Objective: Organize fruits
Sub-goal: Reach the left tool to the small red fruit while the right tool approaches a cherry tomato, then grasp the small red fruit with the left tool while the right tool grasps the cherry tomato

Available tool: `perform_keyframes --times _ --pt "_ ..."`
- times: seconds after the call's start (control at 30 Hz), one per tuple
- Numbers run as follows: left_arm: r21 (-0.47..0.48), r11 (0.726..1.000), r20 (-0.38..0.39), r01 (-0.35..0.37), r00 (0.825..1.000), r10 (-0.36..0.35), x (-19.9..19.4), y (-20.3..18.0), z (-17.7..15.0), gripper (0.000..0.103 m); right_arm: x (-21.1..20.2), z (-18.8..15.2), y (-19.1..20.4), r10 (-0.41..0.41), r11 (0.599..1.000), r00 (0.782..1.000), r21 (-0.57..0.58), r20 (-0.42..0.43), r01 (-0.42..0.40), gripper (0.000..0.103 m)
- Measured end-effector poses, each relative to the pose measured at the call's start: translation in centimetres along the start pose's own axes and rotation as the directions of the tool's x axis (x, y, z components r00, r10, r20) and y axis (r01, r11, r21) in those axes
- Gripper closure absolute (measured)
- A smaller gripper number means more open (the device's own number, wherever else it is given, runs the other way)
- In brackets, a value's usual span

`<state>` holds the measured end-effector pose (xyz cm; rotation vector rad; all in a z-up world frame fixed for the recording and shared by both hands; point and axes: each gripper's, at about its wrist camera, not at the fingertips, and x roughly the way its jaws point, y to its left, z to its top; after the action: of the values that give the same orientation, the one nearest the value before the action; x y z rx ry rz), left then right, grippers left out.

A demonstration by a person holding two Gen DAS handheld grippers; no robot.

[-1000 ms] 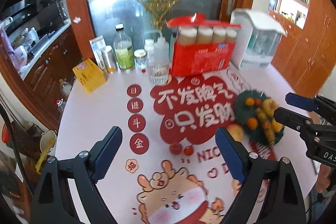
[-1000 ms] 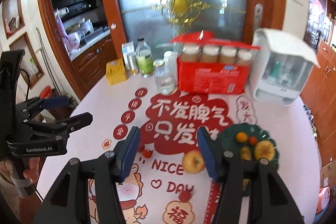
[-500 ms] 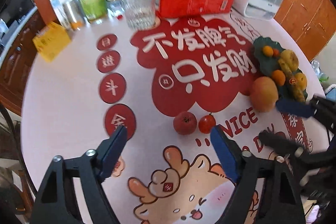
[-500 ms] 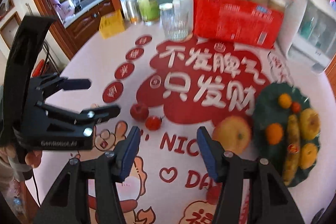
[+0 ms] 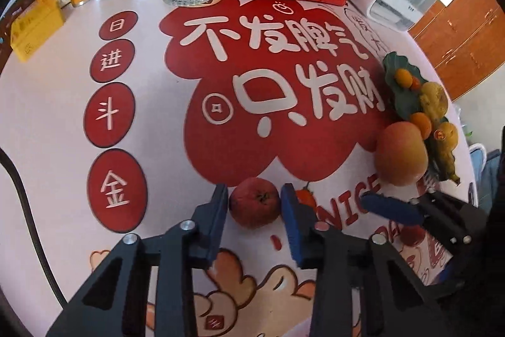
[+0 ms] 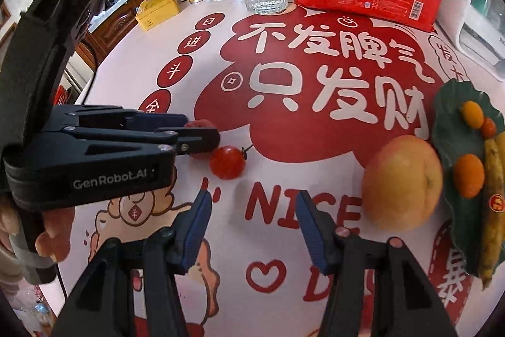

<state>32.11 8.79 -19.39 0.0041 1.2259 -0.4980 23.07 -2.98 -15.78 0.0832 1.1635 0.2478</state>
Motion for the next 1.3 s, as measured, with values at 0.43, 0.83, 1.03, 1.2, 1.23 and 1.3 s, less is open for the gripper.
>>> perform_keyframes --times 0.43,0.83,1.03,1.2,1.23,1.3 --pt "-0.092 0.996 0.054 -0.008 0.998 0.013 -2.8 3.0 -2.4 0.071 2.5 0.4 2.2 -0.029 0.997 0.996 -0.072 0.086 0.035 0.056" --pt "-0.138 0.99 0.076 -0.021 0.997 0.031 -4.6 2.9 -3.9 0.071 2.5 0.1 3.7 -0.061 0.988 0.991 -0.136 0.121 0.077 0.075" --pt "-0.129 0.991 0.1 -0.035 0.994 0.048 -6.6 1.6 -4.4 0.071 -0.2 -0.3 3.6 -0.046 0.99 0.988 -0.128 0.15 0.066 0.075" --pt "-0.116 0.992 0.119 -0.05 0.991 0.063 -8.8 -0.3 -5.3 0.071 -3.3 -0.8 3.2 -0.037 0.993 0.983 -0.1 0.179 0.055 0.075" --pt "-0.113 0.992 0.122 -0.051 0.99 0.065 -9.1 -0.5 -5.5 0.071 -4.0 -1.1 3.1 -0.034 0.994 0.982 -0.094 0.185 0.052 0.075" --pt "-0.106 0.993 0.13 -0.053 0.989 0.067 -9.8 -1.4 -5.9 0.071 -5.3 -1.6 2.9 -0.032 0.995 0.981 -0.085 0.192 0.049 0.075"
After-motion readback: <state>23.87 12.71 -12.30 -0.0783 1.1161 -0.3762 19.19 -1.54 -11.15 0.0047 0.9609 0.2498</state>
